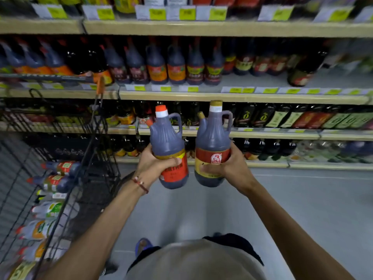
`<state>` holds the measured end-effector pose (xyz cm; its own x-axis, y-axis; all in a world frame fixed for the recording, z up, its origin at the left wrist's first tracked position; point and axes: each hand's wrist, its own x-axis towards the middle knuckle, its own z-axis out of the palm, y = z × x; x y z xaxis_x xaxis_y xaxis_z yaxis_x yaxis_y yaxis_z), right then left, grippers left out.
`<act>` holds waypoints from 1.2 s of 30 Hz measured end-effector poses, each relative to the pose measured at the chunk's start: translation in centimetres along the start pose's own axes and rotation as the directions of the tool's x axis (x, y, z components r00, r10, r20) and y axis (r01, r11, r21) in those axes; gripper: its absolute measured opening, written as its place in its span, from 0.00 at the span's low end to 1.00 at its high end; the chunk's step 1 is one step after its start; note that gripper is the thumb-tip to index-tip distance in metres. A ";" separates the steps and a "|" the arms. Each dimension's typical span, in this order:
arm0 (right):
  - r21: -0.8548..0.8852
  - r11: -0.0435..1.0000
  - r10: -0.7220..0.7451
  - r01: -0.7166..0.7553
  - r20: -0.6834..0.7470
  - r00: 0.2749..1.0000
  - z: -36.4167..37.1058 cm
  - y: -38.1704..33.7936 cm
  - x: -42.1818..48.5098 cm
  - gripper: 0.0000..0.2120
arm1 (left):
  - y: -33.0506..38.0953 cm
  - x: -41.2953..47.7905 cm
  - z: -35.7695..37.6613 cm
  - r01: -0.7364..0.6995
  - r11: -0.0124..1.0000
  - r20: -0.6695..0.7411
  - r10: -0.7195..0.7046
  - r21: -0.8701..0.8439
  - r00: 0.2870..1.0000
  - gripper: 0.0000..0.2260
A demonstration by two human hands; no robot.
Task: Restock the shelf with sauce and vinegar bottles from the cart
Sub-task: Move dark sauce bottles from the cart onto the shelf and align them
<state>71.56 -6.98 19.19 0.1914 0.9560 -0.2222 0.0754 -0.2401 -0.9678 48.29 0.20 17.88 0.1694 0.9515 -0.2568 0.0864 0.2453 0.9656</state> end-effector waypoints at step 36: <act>-0.186 0.980 -0.112 0.074 -0.207 0.972 -24.3 -3.5 25.9 0.47 | 9.5 27.8 24.5 -0.359 0.785 0.069 0.378 0.505 0.923 0.30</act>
<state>100.03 14.54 19.73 0.3799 0.9213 -0.0829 0.2700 -0.1962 -0.9426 77.89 24.45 18.88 0.2568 0.9583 0.1252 0.5032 -0.2432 0.8292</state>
